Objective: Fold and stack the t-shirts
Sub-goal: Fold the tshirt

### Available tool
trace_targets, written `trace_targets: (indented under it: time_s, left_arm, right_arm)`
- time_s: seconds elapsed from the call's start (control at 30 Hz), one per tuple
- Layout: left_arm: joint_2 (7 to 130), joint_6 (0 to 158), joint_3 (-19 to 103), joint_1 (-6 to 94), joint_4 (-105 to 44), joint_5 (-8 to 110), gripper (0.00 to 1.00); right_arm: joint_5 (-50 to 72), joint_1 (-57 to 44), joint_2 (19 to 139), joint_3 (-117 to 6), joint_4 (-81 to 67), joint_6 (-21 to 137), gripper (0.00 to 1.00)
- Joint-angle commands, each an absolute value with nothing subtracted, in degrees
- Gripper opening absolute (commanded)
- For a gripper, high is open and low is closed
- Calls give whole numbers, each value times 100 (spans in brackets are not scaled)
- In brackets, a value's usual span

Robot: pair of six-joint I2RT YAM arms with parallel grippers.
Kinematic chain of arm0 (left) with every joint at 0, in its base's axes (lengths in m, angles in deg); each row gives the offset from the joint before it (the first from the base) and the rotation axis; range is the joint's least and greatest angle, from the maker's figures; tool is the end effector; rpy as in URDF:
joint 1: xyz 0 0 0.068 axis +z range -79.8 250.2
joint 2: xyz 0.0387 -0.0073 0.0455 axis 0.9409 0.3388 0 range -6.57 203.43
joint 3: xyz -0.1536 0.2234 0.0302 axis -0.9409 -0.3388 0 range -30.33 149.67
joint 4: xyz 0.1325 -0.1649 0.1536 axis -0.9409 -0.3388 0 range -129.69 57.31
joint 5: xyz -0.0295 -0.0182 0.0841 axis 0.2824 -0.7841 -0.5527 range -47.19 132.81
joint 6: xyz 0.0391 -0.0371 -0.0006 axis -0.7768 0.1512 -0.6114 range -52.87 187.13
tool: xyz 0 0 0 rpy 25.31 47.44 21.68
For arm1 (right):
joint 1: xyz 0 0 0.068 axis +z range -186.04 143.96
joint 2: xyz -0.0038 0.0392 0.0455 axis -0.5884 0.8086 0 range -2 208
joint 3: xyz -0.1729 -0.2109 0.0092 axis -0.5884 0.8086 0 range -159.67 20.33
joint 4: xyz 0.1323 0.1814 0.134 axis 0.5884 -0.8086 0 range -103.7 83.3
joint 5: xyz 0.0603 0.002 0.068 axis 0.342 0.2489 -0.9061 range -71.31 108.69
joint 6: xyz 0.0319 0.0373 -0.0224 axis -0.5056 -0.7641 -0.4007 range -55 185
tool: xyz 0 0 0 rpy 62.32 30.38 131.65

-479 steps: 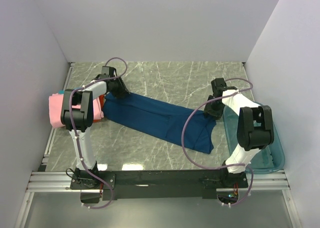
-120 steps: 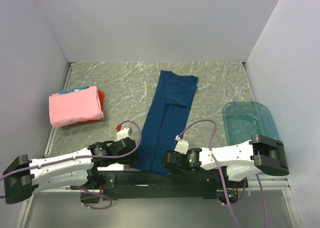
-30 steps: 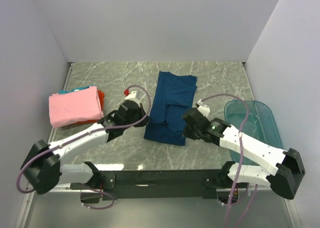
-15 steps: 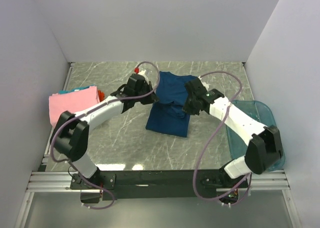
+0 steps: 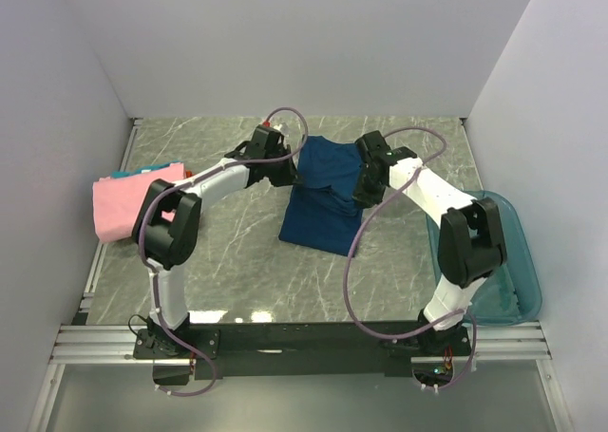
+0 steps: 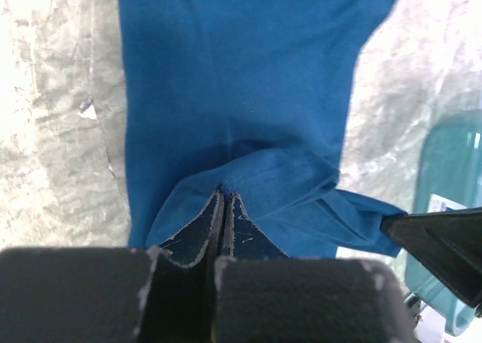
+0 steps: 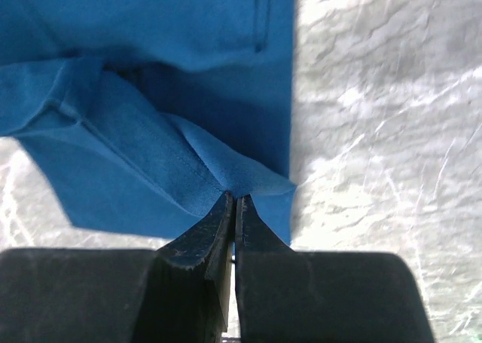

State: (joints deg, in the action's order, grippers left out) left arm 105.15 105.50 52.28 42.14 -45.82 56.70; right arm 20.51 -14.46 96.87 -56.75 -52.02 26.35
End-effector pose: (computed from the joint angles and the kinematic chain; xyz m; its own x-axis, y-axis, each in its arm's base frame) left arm 0.3854 -0.2151 0.2190 -0.8458 -0.2320 -0.4803 0.1127 0.8024 -0.5861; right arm 0.3287 0.1289 0.2381 -0.8915 0.3187 -0.3220 0.2569 0.9411 0.2200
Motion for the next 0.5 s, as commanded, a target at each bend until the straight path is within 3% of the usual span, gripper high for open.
trace_targets:
  time_s: [0.0, 0.43, 0.47]
  left_arm:
    - [10619, 10510, 5607, 4277, -4702, 5793, 0]
    - [11024, 10764, 5958, 4400, -4912, 5530, 1]
    - [11015, 10791, 5976, 4444, -4913, 5494, 17]
  right_arm:
    - [1930, -1626, 9959, -6070, -5223, 2958, 0]
    - [1685, -1995, 11014, -6668, -5038, 3187, 3]
    - [1562, -2030, 11067, -6825, -5047, 3213, 13]
